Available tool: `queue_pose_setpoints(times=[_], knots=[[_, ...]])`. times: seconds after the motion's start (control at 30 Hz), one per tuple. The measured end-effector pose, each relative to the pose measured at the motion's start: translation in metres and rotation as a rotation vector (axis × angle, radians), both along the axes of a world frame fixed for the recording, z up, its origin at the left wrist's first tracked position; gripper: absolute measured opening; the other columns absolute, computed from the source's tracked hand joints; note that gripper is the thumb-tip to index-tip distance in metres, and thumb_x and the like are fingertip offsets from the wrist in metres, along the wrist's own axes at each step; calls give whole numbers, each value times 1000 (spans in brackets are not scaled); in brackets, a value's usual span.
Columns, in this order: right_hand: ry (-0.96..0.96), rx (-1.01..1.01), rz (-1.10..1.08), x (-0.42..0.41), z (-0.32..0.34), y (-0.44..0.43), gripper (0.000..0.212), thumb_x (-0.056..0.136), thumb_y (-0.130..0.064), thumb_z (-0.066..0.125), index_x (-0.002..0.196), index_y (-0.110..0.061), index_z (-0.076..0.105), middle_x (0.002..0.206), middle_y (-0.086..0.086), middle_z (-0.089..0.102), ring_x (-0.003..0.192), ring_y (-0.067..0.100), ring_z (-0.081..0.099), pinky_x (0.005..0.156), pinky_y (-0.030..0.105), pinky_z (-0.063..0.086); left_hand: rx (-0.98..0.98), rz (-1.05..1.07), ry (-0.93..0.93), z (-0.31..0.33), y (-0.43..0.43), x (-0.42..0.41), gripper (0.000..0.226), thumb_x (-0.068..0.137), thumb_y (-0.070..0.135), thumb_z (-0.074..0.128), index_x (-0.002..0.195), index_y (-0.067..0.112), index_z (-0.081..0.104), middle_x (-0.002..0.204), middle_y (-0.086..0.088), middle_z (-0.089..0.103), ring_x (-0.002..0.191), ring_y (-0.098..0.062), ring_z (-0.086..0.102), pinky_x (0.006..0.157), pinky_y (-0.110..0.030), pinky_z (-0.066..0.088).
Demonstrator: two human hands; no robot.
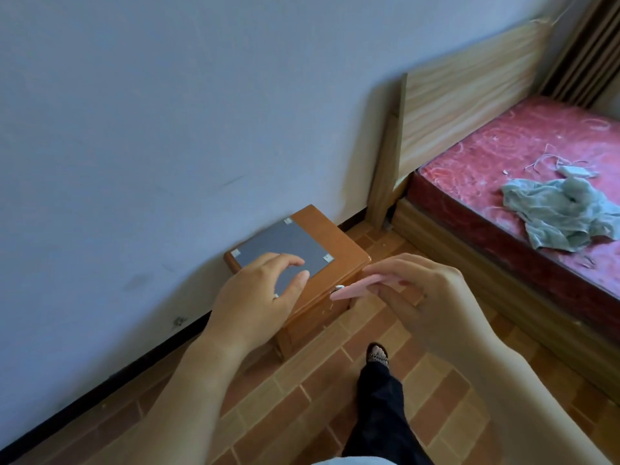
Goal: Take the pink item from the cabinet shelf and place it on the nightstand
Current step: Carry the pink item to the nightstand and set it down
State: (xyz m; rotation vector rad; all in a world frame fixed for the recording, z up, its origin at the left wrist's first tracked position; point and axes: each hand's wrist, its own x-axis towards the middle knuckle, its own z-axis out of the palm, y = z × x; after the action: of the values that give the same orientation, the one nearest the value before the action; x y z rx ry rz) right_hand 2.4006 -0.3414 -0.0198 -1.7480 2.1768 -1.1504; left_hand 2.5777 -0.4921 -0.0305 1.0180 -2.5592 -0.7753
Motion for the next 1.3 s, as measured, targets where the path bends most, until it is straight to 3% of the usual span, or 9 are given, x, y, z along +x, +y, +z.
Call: queue_pose_setpoints(times=[0.2, 0.33, 0.57, 0.77, 0.87, 0.97, 1.1, 1.3], knots=[[-2, 0, 55, -103, -20, -94, 18, 81, -19, 67, 97, -26, 68, 92, -17, 66, 83, 1, 60, 71, 18, 48, 4, 99, -50, -16, -75, -89, 30, 90, 48, 41, 114, 36, 54, 116, 23, 52, 78, 0, 47, 72, -20, 36], [-19, 34, 141, -180, -23, -160, 17, 82, -18, 67, 96, -27, 68, 90, -12, 68, 79, 4, 61, 66, 25, 51, 38, 132, -68, -19, -118, -160, 33, 90, 50, 39, 118, 36, 52, 120, 23, 50, 102, 7, 44, 83, -19, 37], [-44, 60, 211, -280, -42, -242, 13, 82, -21, 67, 94, -23, 69, 89, -11, 68, 80, 7, 62, 66, 27, 51, 64, 131, -118, -34, -171, -259, 36, 89, 53, 37, 119, 38, 51, 124, 22, 51, 112, 1, 48, 86, -17, 37], [-96, 179, 312, -304, -91, -297, 14, 81, -21, 65, 94, -22, 69, 89, -9, 69, 80, 11, 62, 67, 33, 52, 119, 160, -223, -65, -205, -275, 38, 90, 52, 36, 119, 35, 52, 126, 18, 52, 114, -4, 49, 91, -26, 42], [-149, 219, 335, -304, -117, -321, 13, 81, -20, 68, 94, -21, 70, 87, -13, 66, 79, 4, 61, 69, 24, 50, 135, 167, -280, -86, -229, -271, 38, 91, 51, 36, 121, 34, 51, 128, 17, 51, 112, -5, 51, 88, -24, 41], [-168, 258, 353, -305, -146, -345, 14, 80, -23, 68, 94, -22, 70, 88, -14, 67, 79, 1, 61, 69, 18, 51, 129, 147, -359, -115, -253, -271, 39, 91, 52, 35, 123, 34, 49, 129, 16, 50, 96, -7, 56, 79, -20, 38], [-175, 316, 382, -310, -186, -379, 12, 80, -26, 66, 91, -24, 69, 83, -26, 60, 80, -9, 58, 69, 8, 46, 159, 132, -433, -168, -288, -271, 38, 92, 50, 35, 123, 32, 50, 129, 12, 52, 113, -10, 52, 89, -29, 45], [-131, 404, 303, -322, -264, -427, 13, 81, -17, 66, 92, -23, 69, 87, -11, 68, 78, 2, 59, 68, 19, 51, 194, 107, -467, -252, -332, -280, 41, 92, 46, 36, 128, 27, 45, 132, 5, 46, 113, -17, 51, 89, -34, 46]])
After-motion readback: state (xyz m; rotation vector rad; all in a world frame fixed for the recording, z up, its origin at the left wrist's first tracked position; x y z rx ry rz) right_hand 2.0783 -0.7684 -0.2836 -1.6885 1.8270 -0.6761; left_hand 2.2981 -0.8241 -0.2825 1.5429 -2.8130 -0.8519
